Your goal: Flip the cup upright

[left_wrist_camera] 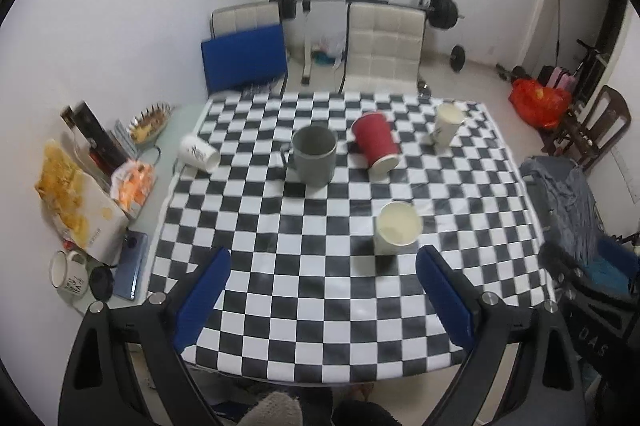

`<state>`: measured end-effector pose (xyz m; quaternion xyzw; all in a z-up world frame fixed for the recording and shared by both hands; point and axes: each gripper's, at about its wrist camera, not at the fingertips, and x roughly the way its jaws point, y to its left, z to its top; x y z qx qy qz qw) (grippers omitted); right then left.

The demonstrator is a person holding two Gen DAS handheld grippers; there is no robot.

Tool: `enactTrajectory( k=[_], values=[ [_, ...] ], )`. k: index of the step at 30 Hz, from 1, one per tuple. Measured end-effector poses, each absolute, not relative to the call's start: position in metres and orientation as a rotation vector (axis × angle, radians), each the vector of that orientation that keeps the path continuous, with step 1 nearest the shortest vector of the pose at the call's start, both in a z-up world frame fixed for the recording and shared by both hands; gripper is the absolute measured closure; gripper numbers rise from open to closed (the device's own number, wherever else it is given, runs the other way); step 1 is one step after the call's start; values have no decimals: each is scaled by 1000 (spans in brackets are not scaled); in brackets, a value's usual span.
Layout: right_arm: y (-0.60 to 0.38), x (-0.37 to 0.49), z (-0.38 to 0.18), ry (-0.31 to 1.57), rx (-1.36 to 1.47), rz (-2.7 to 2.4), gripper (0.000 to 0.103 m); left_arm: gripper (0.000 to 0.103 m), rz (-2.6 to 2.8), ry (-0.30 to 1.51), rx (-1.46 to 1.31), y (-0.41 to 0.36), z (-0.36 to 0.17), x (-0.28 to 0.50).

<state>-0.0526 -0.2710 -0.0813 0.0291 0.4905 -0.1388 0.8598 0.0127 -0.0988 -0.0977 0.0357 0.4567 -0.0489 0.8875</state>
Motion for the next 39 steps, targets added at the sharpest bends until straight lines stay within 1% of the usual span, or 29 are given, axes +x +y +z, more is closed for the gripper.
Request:
enactTrajectory(
  k=[5,9,16,23,39],
  values=[
    [-274,-79,-28,965,59,-281,16,9,-110,916,59,-102,-67,-11],
    [-275,-96,-3,943,58,-271,16,8,-102,878,41,-99,-44,-23],
    [-278,-120,33,898,67,-265,16,9,-98,835,30,-99,-20,-37],
    [-283,-131,52,875,57,-271,16,8,-97,813,28,-101,-8,-43],
    [-289,-132,65,866,48,-270,13,8,-80,798,43,-103,-3,-47]
  ],
)
